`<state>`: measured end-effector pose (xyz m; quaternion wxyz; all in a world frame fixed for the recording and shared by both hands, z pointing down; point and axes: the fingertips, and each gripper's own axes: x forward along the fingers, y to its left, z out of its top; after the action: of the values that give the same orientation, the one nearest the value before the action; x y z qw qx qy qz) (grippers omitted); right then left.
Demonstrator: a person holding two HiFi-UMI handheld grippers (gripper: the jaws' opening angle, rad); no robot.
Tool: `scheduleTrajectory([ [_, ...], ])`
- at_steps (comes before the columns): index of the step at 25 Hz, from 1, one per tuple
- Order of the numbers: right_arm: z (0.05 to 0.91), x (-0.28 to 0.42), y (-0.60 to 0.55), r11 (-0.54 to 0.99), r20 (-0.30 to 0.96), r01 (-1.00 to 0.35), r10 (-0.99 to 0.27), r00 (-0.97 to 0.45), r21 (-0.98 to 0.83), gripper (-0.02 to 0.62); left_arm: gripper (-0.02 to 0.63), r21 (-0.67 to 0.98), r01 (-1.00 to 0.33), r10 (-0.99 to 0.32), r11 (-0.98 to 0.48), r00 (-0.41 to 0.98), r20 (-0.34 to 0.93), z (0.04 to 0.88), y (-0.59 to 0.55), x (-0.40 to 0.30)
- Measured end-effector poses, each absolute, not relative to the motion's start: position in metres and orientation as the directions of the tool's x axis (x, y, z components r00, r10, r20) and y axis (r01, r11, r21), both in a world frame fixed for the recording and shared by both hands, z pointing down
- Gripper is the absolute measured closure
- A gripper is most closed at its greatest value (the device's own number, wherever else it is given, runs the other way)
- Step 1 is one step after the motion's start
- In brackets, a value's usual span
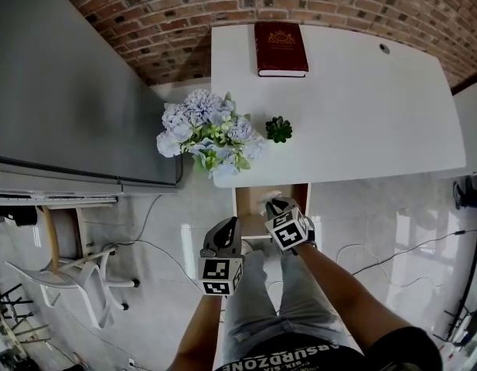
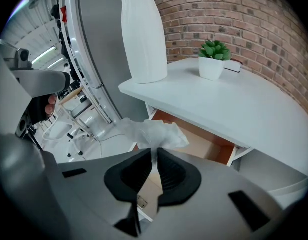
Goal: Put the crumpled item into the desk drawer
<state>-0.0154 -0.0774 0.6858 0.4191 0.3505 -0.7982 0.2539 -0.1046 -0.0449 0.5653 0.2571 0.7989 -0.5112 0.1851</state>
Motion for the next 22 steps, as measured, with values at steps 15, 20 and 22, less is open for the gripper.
scheduleTrajectory([
  [15, 0.724, -0.014, -0.072, 0.674, 0.853, -0.733, -0.324, -0.409, -0.095, 0.569, 0.601, 0.220, -0.922, -0.735, -0.320, 0.388, 0.557, 0.602, -0.037, -0.102],
  [20, 0.741, -0.013, -0.071, 0.678, 0.852, -0.729, -0.321, -0.413, -0.098, 0.569, 0.601, 0.212, -0.925, -0.738, -0.317, 0.380, 0.558, 0.618, -0.035, -0.101],
  [22, 0.747, -0.013, -0.071, 0.681, 0.850, -0.725, -0.322, -0.416, -0.097, 0.569, 0.601, 0.209, -0.926, -0.740, -0.316, 0.378, 0.557, 0.624, -0.035, -0.100],
])
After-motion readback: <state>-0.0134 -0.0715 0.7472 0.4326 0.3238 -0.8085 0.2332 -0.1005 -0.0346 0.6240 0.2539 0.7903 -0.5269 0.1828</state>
